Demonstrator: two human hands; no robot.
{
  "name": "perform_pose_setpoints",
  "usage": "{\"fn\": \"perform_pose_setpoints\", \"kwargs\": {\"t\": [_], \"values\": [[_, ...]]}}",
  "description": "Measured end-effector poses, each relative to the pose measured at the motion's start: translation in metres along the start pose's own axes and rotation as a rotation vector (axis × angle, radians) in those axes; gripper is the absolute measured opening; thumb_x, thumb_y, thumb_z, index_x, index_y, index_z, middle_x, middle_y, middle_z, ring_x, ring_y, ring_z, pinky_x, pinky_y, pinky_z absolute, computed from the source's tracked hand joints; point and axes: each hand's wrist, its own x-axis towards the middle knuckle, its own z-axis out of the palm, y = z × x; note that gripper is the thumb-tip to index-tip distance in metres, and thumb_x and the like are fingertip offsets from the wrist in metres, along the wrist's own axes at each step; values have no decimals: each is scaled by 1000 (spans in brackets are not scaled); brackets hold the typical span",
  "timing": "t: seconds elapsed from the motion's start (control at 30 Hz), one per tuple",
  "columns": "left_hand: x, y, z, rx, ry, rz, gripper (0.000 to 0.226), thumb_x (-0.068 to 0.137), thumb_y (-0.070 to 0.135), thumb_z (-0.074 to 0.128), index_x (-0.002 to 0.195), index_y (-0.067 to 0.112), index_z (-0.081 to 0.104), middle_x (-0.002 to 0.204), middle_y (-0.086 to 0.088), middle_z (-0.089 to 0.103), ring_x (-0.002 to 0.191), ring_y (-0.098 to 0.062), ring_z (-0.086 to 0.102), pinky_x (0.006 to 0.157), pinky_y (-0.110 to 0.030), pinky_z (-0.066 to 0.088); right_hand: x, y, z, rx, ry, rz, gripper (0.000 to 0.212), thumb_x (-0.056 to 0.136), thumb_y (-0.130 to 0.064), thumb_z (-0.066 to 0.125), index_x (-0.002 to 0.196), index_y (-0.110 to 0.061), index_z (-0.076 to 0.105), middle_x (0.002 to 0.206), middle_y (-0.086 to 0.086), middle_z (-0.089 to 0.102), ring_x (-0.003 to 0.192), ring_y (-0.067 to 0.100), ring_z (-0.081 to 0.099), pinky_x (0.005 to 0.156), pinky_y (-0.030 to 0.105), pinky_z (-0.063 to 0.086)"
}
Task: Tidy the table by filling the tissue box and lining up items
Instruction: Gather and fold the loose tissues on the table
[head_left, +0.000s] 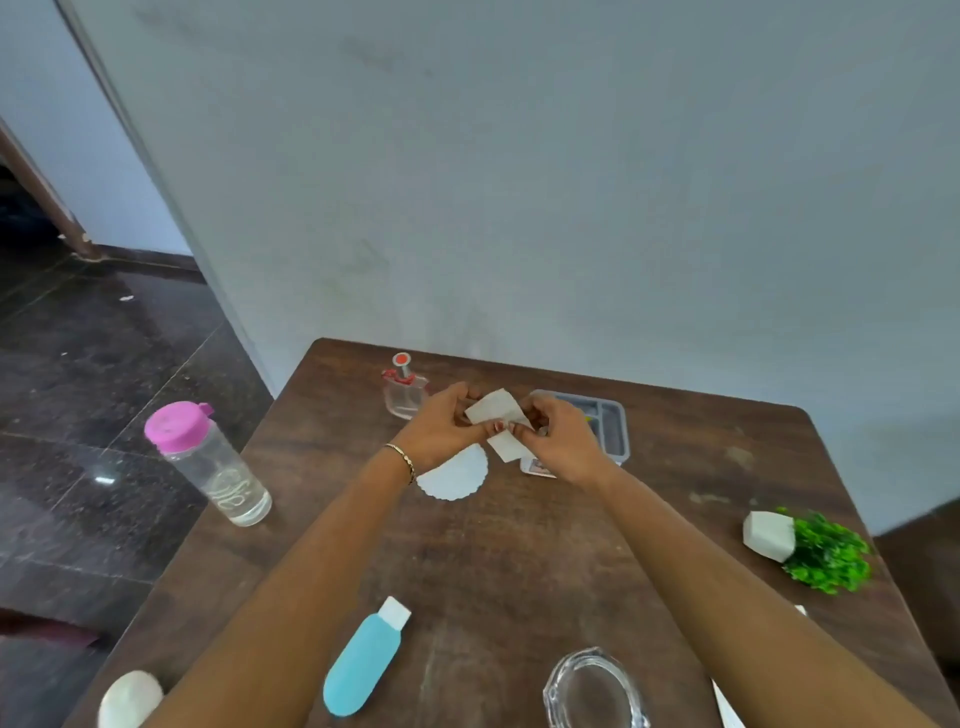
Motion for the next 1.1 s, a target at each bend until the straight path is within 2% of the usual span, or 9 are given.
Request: {"fn": "perform_pose_setpoints", "kwargs": {"t": [0.1, 0.2, 0.3, 0.43, 0.57, 0.7, 0.77, 0.93, 1.1], "values": [[14, 11, 19, 55, 62, 56, 43, 79, 26, 73, 115, 10, 57, 104, -5, 71, 90, -16, 68, 82, -30, 56, -8, 11, -25, 30, 83, 21, 15, 86, -21, 66, 100, -20, 63, 97, -8, 69, 87, 10, 63, 74, 22, 50], [28, 24, 36, 97, 129, 91, 32, 81, 19, 71, 109, 8, 61, 98, -6, 71, 82, -18, 66, 78, -28, 55, -15, 20, -48, -39, 115, 35, 13, 85, -20, 66, 98, -22, 63, 93, -10, 67, 81, 6, 59, 64, 13, 39], [40, 32, 53, 119, 126, 122, 23, 80, 16, 71, 101, 13, 63, 94, -2, 70, 76, -12, 60, 69, -14, 47, -20, 32, -63, -179, 140, 61, 16, 86, -22, 63, 102, -22, 63, 95, -11, 67, 88, 10, 57, 68, 24, 42], [53, 35, 68, 178, 116, 135, 19, 79, 16, 71, 97, 16, 64, 92, 0, 70, 78, -11, 61, 68, -12, 45, -20, 46, -69, -355, 145, 81, 17, 89, -27, 59, 103, -19, 60, 97, -1, 68, 99, 22, 54, 80, 35, 44], [59, 32, 74, 193, 124, 131, 20, 80, 15, 71, 99, 13, 66, 89, 1, 68, 77, -10, 60, 71, -12, 47, -18, 54, -66, -457, 158, 63, 16, 91, -27, 58, 105, -19, 58, 99, 1, 67, 102, 24, 54, 86, 37, 39], [62, 28, 76, 208, 122, 113, 18, 80, 16, 71, 98, 14, 66, 91, -1, 70, 81, -13, 63, 78, -22, 53, -15, 60, -62, -501, 161, 43, 25, 91, -26, 57, 116, -23, 57, 105, 0, 67, 106, 24, 54, 89, 37, 38], [63, 27, 76, 213, 123, 107, 15, 80, 15, 71, 94, 15, 66, 90, -1, 70, 81, -14, 64, 76, -22, 53, -13, 63, -60, -523, 148, 41, 27, 91, -27, 57, 118, -24, 56, 105, 0, 67, 106, 23, 55, 90, 37, 38], [64, 27, 77, 220, 122, 101, 11, 81, 16, 70, 87, 21, 63, 90, 0, 71, 81, -13, 65, 70, -14, 50, -11, 67, -58, -600, 150, 41, 17, 92, -31, 56, 105, -21, 57, 101, 3, 67, 104, 25, 57, 90, 38, 39], [65, 27, 78, 223, 134, 105, 11, 81, 16, 70, 91, 18, 65, 88, 4, 68, 83, -13, 65, 79, -22, 53, -8, 68, -54, -660, 181, 20, 15, 92, -33, 55, 101, -21, 57, 99, 2, 68, 103, 24, 57, 90, 37, 38]]}}
